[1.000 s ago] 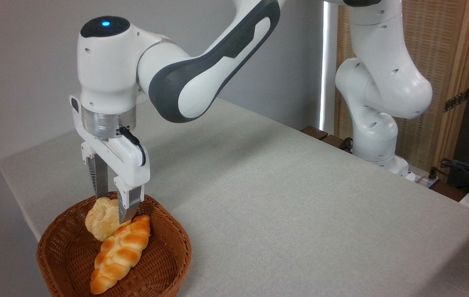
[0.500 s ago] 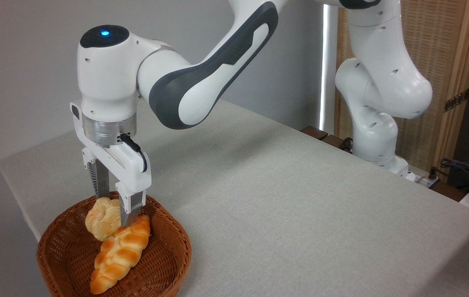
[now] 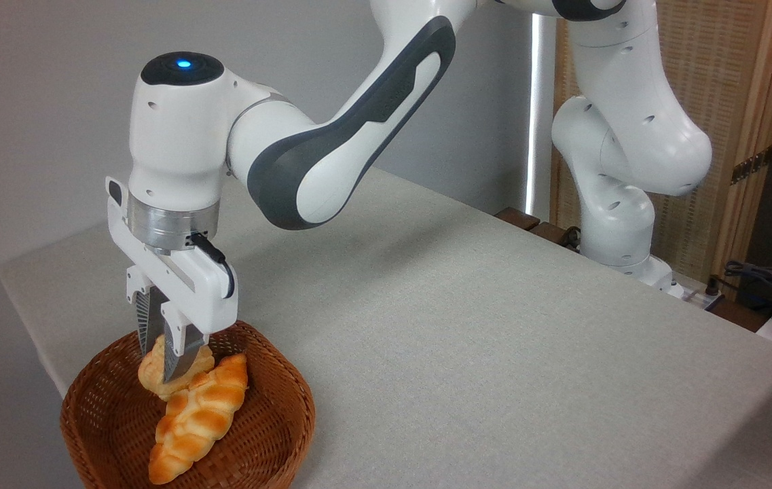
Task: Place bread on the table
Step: 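Close the gripper on the round roll and lift it from the basket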
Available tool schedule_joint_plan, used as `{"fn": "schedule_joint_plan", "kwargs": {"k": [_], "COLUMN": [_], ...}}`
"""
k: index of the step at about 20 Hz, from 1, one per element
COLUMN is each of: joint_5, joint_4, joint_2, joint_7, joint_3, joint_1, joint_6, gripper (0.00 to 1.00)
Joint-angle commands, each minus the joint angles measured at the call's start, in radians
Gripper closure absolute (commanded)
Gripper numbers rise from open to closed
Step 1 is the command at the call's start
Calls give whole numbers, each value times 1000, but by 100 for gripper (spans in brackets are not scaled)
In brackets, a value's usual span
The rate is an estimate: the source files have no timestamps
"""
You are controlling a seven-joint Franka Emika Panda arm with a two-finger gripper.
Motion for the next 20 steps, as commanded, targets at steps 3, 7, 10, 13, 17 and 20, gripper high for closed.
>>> {"fn": "schedule_joint_plan", "kwargs": {"k": [3,7,10,13,17,20], "joint_5": [-18,-49,-71,-69,-23,20], "joint_4": [9,9,9,9,9,9], "joint_2": [1,-21,-41,-53,-105,-151], "joint_7": [-10,-18,-42,-85,-79,-75], "joint_3": [5,9,29,31,66,74], "joint_1": [-3,8,8,8,8,8], "joint_6": [9,7,7,-5,-149,-252], "gripper": [70,70,70,69,66,60]}}
